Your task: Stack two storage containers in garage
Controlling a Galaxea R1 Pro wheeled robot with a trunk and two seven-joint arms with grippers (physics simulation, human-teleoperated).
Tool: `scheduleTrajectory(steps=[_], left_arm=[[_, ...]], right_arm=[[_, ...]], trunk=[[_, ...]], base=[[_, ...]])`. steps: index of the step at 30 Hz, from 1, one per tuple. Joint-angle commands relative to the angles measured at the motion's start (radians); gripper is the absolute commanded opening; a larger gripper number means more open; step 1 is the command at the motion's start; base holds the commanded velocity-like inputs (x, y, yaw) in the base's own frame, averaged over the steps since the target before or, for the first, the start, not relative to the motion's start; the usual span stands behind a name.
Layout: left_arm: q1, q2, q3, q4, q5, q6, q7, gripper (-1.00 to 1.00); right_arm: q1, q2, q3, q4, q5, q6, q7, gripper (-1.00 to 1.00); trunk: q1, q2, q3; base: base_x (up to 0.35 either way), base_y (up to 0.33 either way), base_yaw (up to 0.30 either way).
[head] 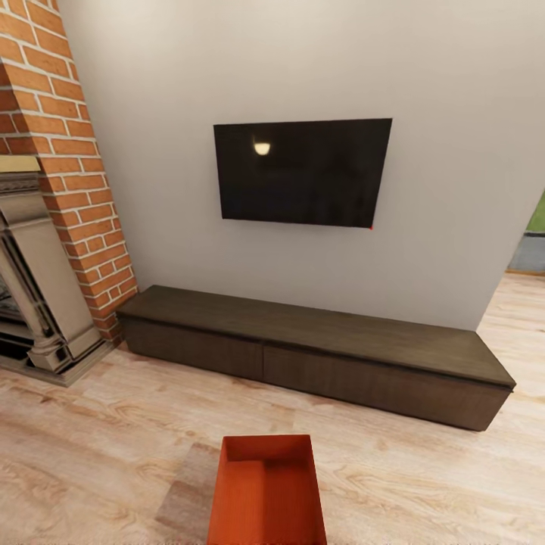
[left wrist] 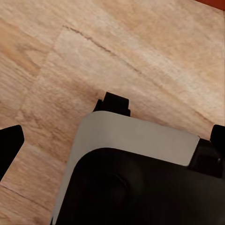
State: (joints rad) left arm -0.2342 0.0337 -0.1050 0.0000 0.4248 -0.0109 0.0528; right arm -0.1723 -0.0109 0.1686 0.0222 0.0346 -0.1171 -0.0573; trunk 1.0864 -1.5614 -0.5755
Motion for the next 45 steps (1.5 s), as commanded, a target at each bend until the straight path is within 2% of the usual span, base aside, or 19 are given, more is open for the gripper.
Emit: scheduleTrajectory(steps=[1, 17, 33, 45], left_arm=[[0.0, 0.0, -0.009, 0.0, 0.008, -0.001, 0.002, 1.0], [0.0, 0.0, -0.009, 0.0, 0.008, -0.001, 0.002, 1.0], [0.0, -0.002, -0.009, 0.0, 0.007, -0.001, 0.002, 1.0], [0.0, -0.002, -0.009, 0.0, 0.007, -0.001, 0.002, 1.0]], right_arm=[[-0.001, 0.0, 0.005, 0.002, 0.004, -0.004, -0.004, 1.0], [-0.001, 0.001, 0.005, 0.002, 0.004, -0.004, -0.004, 1.0], [-0.001, 0.003, 0.005, 0.002, 0.004, -0.006, -0.004, 1.0], [-0.001, 0.002, 0.008, 0.002, 0.007, -0.01, -0.003, 1.0]], trunk=[[0.004, -0.008, -0.006], [0.065, -0.12, -0.081], [0.065, -0.12, -0.106], [0.065, -0.12, -0.109]], base=[[0.0, 0.0, 0.0], [0.0, 0.0, 0.0], [0.0, 0.0, 0.0], [0.0, 0.0, 0.0]])
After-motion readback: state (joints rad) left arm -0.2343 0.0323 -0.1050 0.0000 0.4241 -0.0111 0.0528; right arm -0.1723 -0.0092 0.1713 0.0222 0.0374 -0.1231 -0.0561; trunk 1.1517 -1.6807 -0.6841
